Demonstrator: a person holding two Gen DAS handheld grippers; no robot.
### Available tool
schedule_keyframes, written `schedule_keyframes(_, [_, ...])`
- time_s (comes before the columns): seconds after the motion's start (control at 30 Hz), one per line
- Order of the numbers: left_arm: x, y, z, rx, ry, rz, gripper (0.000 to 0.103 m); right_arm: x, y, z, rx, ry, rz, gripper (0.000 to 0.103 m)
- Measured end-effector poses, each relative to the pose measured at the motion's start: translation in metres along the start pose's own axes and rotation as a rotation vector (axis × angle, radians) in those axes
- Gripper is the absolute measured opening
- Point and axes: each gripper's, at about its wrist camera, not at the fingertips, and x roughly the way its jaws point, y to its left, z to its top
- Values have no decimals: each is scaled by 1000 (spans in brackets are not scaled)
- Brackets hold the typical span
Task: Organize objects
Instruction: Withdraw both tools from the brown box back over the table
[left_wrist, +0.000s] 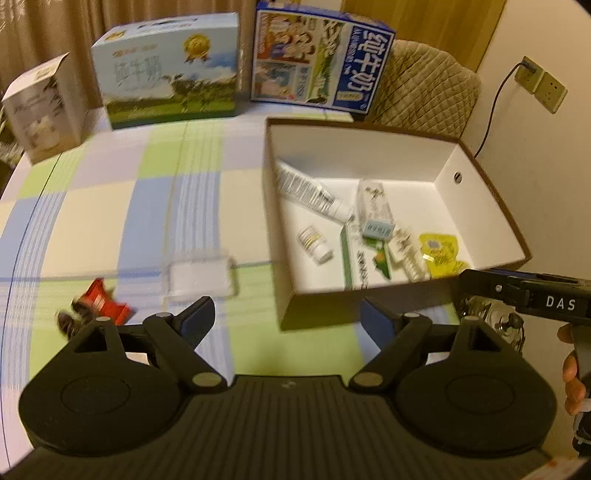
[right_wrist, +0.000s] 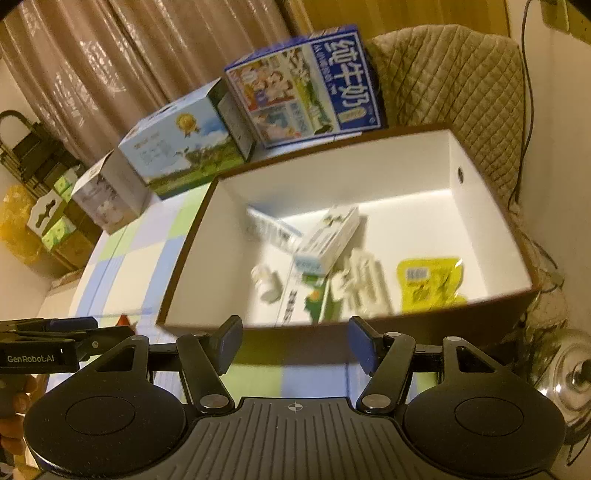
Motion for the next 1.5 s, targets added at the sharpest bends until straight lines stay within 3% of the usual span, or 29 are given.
schedule_keyframes(0.7, [-31, 118, -90, -144, 87, 132, 83, 45, 91, -72, -87, 167, 60, 60])
schedule_keyframes(1.5, [-21, 197, -108, -146, 149, 148, 83, 113, 189, -96, -227, 253, 105, 63])
